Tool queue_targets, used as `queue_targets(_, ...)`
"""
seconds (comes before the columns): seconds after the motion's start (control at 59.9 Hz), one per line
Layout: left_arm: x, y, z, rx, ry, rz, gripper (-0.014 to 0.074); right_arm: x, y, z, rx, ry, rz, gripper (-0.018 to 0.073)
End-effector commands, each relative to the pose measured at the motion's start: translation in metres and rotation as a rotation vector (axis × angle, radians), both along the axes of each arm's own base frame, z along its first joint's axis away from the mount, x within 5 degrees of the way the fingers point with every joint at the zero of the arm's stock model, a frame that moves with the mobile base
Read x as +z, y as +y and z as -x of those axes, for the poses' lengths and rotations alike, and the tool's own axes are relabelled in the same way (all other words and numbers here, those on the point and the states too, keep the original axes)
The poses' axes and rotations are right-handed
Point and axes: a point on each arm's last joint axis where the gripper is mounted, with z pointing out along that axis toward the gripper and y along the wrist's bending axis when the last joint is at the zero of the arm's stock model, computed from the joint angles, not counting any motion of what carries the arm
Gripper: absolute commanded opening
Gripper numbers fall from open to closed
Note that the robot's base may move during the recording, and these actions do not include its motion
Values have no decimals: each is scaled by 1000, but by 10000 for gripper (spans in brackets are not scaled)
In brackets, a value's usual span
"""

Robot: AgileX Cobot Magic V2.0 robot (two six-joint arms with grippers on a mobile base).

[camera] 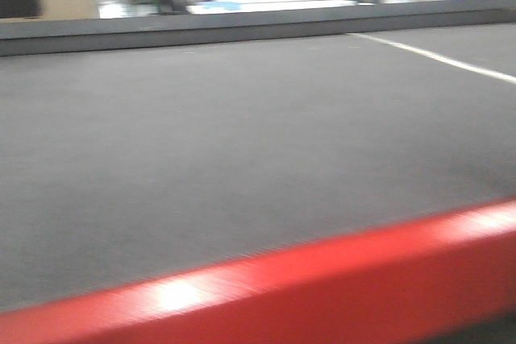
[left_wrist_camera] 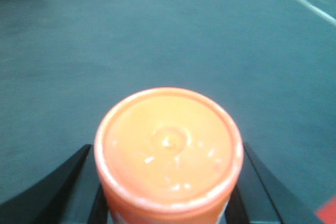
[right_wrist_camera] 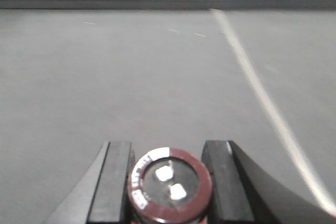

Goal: Place cylindrical capacitor in blue bin on shelf
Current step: 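Drive the base to the steel shelf of blue bins, holding both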

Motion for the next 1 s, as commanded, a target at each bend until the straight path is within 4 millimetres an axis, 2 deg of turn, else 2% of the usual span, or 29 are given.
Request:
queue_targets(0.0, 4, -1, 0, -9, -33, 9, -111, 2, -1, 1, -4, -27, -3, -130)
queue_targets(0.986, 4, -1, 0, -9, -33, 9, -111, 2, -1, 1, -4, -27, -3, -130)
